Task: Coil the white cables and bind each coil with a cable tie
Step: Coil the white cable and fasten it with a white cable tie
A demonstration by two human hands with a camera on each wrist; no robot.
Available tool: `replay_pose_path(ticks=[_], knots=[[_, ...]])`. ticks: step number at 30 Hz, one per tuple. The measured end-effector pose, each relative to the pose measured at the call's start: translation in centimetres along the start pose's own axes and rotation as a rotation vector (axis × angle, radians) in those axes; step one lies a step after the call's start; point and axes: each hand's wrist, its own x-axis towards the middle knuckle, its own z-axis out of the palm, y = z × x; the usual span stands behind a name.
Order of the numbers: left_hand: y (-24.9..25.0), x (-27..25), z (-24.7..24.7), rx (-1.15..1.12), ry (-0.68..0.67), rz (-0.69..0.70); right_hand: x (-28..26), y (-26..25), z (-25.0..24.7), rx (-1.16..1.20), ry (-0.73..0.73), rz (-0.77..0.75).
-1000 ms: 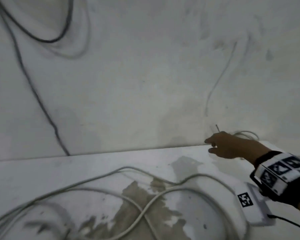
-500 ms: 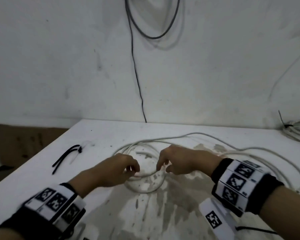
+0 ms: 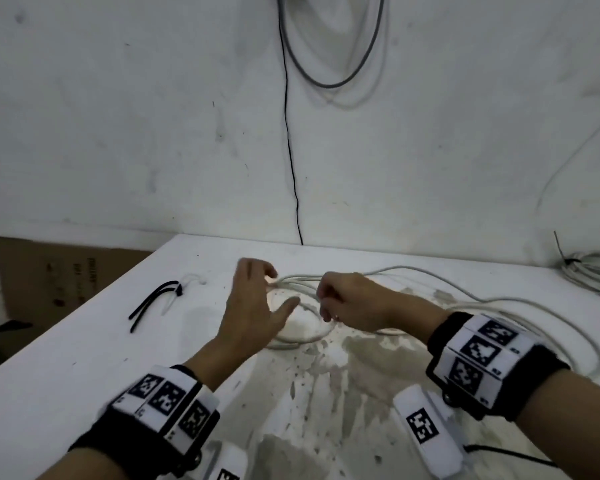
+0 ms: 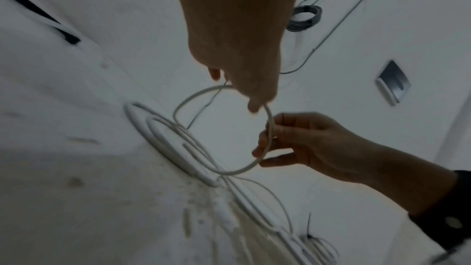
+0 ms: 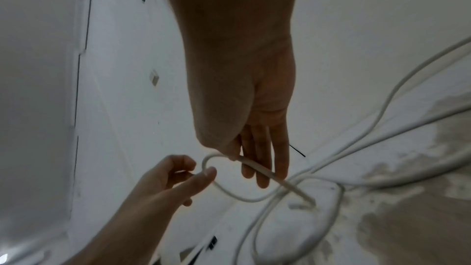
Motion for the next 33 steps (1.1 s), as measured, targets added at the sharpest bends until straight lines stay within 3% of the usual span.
replay_pose_path(ticks=[1,3,6,8,10,12,14,15,18,21,23,28,31,33], knots=[[0.8,0.5,0.2,-0.057,0.121,-0.104,-0.1,-0.2,-0.5,0.151,0.058,0.017],[3.0,1.8,0.4,-0.237,0.183,-0.328,-0.3,-0.7,-1.2,0.425,0.148,0.054],[6.0,3.4,0.2,-0.673,0.016,-0.477,-0.7,-1.3,-1.1,0.582,0.218,0.010],[7.6,3.9,-0.1,-0.748,-0.087,-0.414,-0.9,-1.3,-1.2,0.585,0.228,-0.052],[8.2,4.2,-0.4,-0.653,-0.106,-0.325,-1.0,-0.9,-1.9,0.459,0.258,-0.097],[8.1,4.3,-1.1,-0.598,-0.157,-0.280,-0.9,-0.4,-3.1,0.336,0.388,-0.103],[8.0,4.3,-2.0,-0.660,-0.304,-0.269,-0.8,0.1,-4.3,0.108,0.569,-0.194],[8.0,4.2,-2.5,-0.688,-0.384,-0.256,-0.6,0.2,-4.7,-0.025,0.583,-0.261],[8.1,4.2,-3.9,-0.709,-0.496,-0.174,-0.2,0.1,-5.3,-0.175,0.463,-0.401],[7.8,5.0,-5.2,-0.678,-0.429,-0.107,-0.2,-0.6,-6.7,-0.128,0.365,-0.334],[7.4,5.7,-5.9,-0.664,-0.379,-0.085,0.0,-1.1,-8.0,-0.148,0.377,-0.334],[6.3,6.5,-6.3,-0.719,-0.359,-0.077,-0.1,-2.0,-12.2,0.019,0.610,-0.327],[5.4,6.2,-5.9,-0.749,-0.422,-0.121,0.2,-1.2,-14.9,0.023,0.920,-0.298],[4.8,5.7,-5.5,-0.769,-0.464,-0.171,0.0,-0.2,-16.6,0.206,1.096,-0.220]])
